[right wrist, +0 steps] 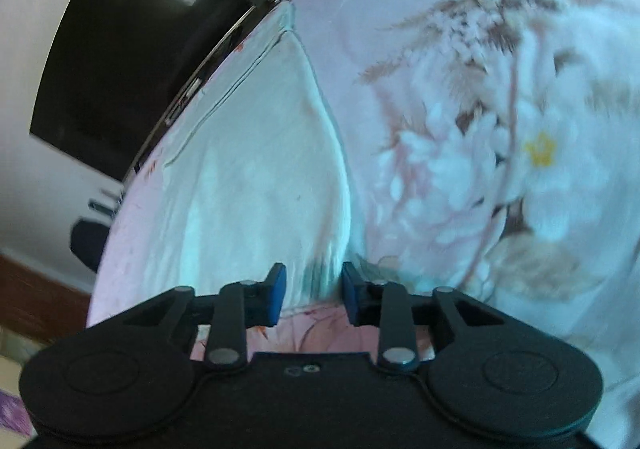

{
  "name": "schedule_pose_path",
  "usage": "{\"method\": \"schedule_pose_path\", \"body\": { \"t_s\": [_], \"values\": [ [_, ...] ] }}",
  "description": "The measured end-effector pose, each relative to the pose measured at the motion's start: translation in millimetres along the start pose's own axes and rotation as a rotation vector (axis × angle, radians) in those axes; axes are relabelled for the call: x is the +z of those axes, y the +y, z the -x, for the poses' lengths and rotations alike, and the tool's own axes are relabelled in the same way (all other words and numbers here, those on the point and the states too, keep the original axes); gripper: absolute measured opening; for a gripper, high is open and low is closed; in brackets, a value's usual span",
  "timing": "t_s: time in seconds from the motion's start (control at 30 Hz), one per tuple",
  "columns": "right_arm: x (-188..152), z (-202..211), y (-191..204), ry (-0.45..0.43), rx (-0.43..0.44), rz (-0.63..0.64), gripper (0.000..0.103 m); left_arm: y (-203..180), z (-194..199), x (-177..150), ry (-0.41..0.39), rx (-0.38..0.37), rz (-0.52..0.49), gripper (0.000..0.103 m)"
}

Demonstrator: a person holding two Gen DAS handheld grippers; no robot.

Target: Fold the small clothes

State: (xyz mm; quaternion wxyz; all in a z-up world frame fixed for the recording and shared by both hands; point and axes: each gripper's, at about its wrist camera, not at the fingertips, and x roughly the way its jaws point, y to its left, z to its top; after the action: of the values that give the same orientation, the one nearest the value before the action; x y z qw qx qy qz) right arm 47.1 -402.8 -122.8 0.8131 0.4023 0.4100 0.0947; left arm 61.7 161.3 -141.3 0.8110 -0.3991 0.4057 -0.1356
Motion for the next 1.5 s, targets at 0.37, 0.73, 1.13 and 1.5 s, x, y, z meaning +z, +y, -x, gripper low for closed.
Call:
{"method": "schedule_pose_path", "body": {
  "t_s": [0.37,0.73,1.13,1.5],
  "values": [
    [32.7,-27.5,-11.0,-0.001,0.043,-0.080,0.017,-4.8,-21.8,20.8,-0.010,-0.001,-0.036,0.040],
    [39.1,0.1,48.5,-0.060,0.056,0.219,0.004,-9.2,14.6,42.1,-0.137,0.010,-0.141,0.002],
    [53.0,-13.3,60.1,-0.079,0.019,0.318,0.004,-49.9,23.4,69.3,-0.189,-0.014,-0.230,0.002],
    [144.4,-13.1,139.3,-0.209,0.084,0.512,0.004,-118.7,11.0,160.8,-0.299,-0.052,-0.347,0.002]
  ]
}}
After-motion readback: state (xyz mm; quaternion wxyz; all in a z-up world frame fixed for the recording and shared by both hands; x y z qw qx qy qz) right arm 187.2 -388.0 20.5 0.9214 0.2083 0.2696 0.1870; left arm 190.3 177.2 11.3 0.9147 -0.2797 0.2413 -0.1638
